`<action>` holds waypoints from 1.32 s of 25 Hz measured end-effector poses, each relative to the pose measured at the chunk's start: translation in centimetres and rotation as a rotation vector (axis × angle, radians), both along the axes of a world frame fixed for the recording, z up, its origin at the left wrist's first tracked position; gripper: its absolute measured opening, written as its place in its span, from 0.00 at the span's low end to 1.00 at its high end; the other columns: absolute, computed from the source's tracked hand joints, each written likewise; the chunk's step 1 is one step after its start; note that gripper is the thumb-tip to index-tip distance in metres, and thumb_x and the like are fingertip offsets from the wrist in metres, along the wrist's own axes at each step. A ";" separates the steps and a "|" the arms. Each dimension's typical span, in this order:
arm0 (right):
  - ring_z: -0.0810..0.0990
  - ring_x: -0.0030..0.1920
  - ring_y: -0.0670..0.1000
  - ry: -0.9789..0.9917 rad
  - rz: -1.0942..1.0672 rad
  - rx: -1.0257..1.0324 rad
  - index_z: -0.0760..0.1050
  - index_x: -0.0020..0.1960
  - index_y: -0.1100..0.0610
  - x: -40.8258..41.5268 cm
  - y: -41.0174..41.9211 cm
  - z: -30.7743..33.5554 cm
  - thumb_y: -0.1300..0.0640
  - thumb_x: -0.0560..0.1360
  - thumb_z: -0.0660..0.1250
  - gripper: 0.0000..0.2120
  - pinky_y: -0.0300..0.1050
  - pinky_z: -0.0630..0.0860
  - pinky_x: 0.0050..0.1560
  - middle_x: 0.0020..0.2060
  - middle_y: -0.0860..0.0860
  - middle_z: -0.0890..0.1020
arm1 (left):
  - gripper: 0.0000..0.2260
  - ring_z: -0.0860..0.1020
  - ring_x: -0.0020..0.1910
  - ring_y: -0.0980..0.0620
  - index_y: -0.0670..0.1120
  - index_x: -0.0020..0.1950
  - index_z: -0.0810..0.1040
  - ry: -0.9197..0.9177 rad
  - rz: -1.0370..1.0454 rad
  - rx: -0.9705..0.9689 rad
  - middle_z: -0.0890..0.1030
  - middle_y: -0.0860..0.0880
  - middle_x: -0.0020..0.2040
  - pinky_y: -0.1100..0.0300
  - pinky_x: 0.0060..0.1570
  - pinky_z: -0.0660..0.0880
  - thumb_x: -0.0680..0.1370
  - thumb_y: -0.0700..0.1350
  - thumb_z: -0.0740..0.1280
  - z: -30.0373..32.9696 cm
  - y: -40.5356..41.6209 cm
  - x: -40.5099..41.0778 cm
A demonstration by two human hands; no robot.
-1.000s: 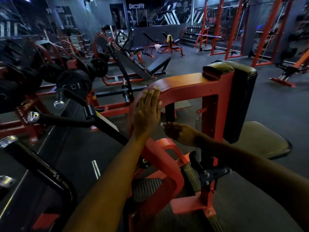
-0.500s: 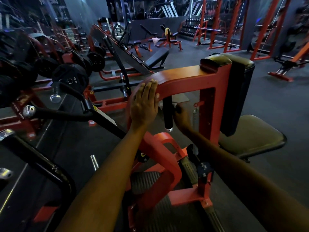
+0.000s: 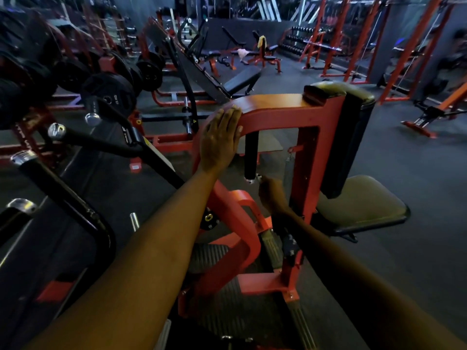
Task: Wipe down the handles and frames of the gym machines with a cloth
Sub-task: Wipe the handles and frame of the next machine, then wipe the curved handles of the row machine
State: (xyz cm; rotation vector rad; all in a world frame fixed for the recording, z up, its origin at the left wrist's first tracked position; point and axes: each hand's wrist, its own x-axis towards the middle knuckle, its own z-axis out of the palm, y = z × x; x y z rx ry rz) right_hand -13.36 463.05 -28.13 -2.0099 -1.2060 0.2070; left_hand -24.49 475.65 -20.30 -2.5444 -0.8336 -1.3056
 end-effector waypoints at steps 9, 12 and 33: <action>0.79 0.51 0.64 -0.318 -0.121 -0.137 0.77 0.55 0.61 4.5 -11.9 9.6 0.63 0.76 0.59 0.11 0.48 0.72 0.42 0.50 0.62 0.81 | 0.23 0.68 0.70 0.41 0.42 0.72 0.69 0.151 -0.108 -0.149 0.71 0.42 0.71 0.43 0.69 0.64 0.79 0.46 0.54 0.7 -11.7 1.9; 0.79 0.49 0.65 -0.362 -0.226 -0.139 0.77 0.49 0.64 6.0 -19.8 12.2 0.62 0.75 0.61 0.09 0.51 0.73 0.42 0.47 0.63 0.81 | 0.19 0.74 0.65 0.42 0.42 0.69 0.72 0.332 -0.148 -0.307 0.75 0.42 0.66 0.49 0.64 0.68 0.80 0.47 0.57 2.1 -19.3 4.5; 0.77 0.37 0.54 -0.454 -0.699 -0.227 0.78 0.36 0.58 19.7 -62.3 2.8 0.59 0.72 0.66 0.07 0.43 0.69 0.40 0.36 0.53 0.79 | 0.19 0.69 0.68 0.51 0.47 0.73 0.68 0.638 -0.600 -0.382 0.72 0.49 0.69 0.57 0.67 0.63 0.83 0.51 0.56 -7.2 -55.8 24.9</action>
